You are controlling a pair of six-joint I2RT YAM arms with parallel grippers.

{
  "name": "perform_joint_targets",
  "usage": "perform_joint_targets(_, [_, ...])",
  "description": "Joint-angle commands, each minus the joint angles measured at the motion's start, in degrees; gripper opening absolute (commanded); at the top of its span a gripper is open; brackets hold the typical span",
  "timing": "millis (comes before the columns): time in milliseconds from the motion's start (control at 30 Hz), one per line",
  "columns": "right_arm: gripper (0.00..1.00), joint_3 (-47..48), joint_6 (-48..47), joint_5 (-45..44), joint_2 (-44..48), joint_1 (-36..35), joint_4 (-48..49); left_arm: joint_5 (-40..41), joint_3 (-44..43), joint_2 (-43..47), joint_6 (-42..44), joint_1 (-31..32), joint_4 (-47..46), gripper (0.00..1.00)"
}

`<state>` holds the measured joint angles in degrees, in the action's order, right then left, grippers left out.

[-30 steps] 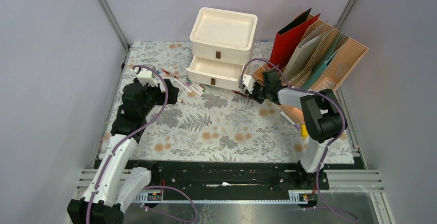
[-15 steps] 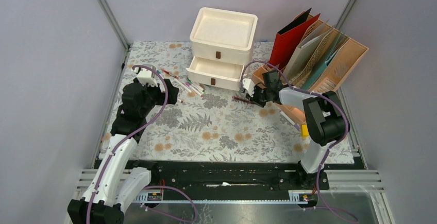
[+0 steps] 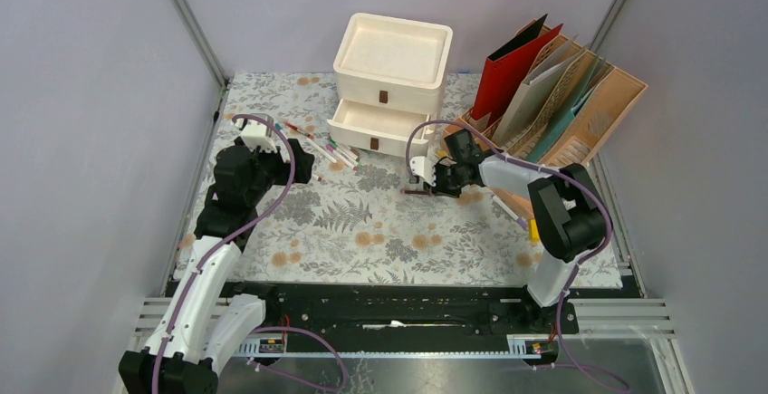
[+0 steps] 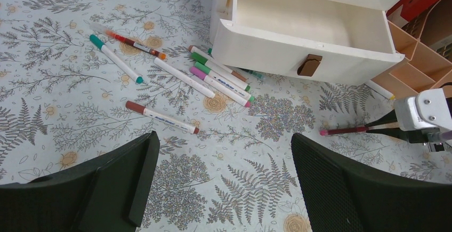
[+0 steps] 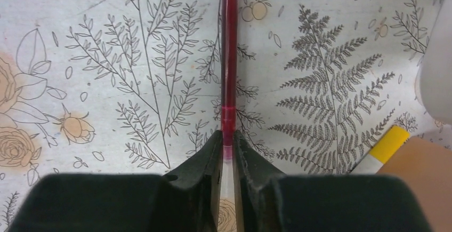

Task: Organize the desk
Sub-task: Pick up the stationery from the center of the board.

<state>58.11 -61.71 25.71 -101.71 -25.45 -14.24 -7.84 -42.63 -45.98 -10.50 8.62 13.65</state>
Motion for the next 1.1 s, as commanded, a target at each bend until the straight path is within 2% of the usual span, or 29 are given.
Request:
perform_joint_targets(0, [0.19,0.30,0.06,-1.69,-1.72,-2.23,-9.59,-0.96,-0.35,-0.02,-0.13,-0.38,-2.29,0.99])
perform_joint_targets(167, [0.30,3.40,0.68,-2.12,-4.06,-4.31,-10.63,-0.88,-0.36,0.20,-0.12,-0.37,-2.31,0.99])
perform_joint_targets(467, [0.35,9.88,1.25,-5.11,-10.29,-8.38,-13.75,-0.96,-0.35,0.43,-0.21,-0.45,-2.31,0.99])
perform_joint_targets(567, [0.30,11.99,1.17,-5.82,-12.06,-10.08,-16.17,-0.98,-0.35,0.58,-0.22,-0.45,-2.31,0.99])
perform_joint_targets(733, [0.08,12.78,2.16,-7.58,-12.75,-12.07,-16.97,-1.04,-0.37,0.88,-0.24,-0.45,-2.31,0.99])
perform_joint_targets(833, [0.01,14.14,5.05,-8.02,-12.36,-12.25,-17.83,-1.12,-0.35,0.99,-0.31,-0.46,-2.31,0.99])
perform_joint_targets(1067, [0.00,23.53,10.16,-3.42,-9.08,-12.26,-25.98,-1.03,-0.35,1.14,-0.31,-0.47,-2.31,0.99])
